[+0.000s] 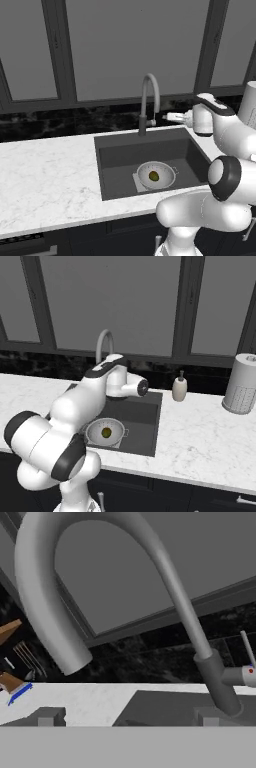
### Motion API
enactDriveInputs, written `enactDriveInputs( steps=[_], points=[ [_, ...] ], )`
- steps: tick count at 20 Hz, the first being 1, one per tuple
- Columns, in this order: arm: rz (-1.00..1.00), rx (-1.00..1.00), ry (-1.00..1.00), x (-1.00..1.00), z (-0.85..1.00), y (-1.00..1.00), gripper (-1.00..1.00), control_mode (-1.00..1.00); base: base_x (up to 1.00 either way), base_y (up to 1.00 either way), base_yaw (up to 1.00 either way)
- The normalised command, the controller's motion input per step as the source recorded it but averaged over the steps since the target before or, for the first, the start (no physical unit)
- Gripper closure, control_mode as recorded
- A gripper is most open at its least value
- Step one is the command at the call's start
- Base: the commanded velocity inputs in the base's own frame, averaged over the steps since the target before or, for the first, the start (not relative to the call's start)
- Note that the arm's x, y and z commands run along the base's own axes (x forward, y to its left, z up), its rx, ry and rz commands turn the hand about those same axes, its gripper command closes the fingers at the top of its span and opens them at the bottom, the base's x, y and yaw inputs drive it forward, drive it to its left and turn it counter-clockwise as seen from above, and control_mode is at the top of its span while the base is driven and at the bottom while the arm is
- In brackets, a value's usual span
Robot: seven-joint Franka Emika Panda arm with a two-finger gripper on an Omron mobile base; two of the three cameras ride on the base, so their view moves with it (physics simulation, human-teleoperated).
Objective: Put the colander in the sink, put the mango in the colander, and turn on the sink faucet and pour water over the colander.
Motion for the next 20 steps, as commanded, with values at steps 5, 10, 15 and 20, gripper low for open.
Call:
enactDriveInputs(
  steps=[5, 10, 15, 20],
  points=[
    [0.00, 0.02, 0.00, 0.25, -0.05, 0.00, -1.00, -1.00, 0.00, 0.00, 0.00],
    [0.00, 0.00, -0.04, 0.12, -0.34, 0.00, -1.00, -1.00, 0.00, 0.00, 0.00],
    [-0.02, 0.00, -0.13, 0.05, -0.38, -0.01, -1.00, -1.00, 0.00, 0.00, 0.00],
    [-0.08, -0.02, -0.12, 0.06, -0.15, -0.04, -1.00, -1.00, 0.00, 0.00, 0.00]
  ],
)
